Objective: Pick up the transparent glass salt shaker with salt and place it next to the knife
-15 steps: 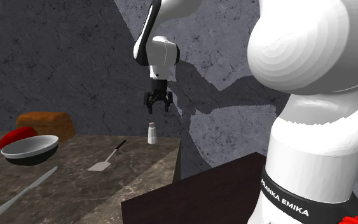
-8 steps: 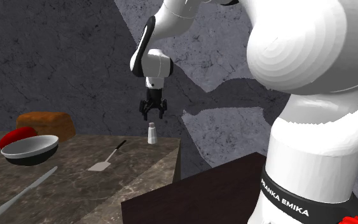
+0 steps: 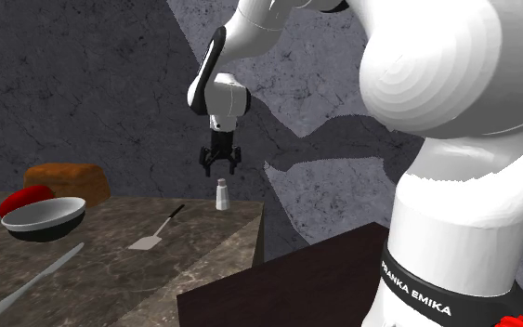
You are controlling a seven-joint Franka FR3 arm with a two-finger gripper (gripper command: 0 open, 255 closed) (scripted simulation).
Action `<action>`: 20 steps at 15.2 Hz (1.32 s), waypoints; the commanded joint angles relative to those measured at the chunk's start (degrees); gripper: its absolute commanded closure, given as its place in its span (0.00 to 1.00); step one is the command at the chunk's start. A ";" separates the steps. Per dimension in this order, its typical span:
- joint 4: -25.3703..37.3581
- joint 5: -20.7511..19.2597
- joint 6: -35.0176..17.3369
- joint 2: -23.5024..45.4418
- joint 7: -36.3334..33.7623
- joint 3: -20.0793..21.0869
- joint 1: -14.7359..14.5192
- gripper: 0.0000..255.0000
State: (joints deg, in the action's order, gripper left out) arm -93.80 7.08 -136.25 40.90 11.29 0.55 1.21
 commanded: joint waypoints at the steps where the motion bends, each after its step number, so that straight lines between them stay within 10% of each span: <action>1: 0.44 -1.18 -0.23 3.12 5.79 0.90 1.32 0.00; 5: 0.42 -2.47 -0.30 3.15 5.04 2.17 2.42 0.00; 6: -0.49 -2.43 -0.24 2.15 5.18 2.18 2.55 1.00; 15: 0.36 -2.27 2.52 -0.21 3.44 2.89 2.82 1.00; 16: 0.36 -2.27 2.52 -0.21 3.44 2.90 2.83 0.00; 18: -15.43 -4.66 -17.95 -5.35 -2.84 -0.35 -1.45 0.00; 20: -18.38 -5.52 -23.66 -5.11 -5.10 -1.99 -3.39 0.00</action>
State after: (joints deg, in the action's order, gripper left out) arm -109.77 2.03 -155.53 36.18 7.52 -0.62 -1.23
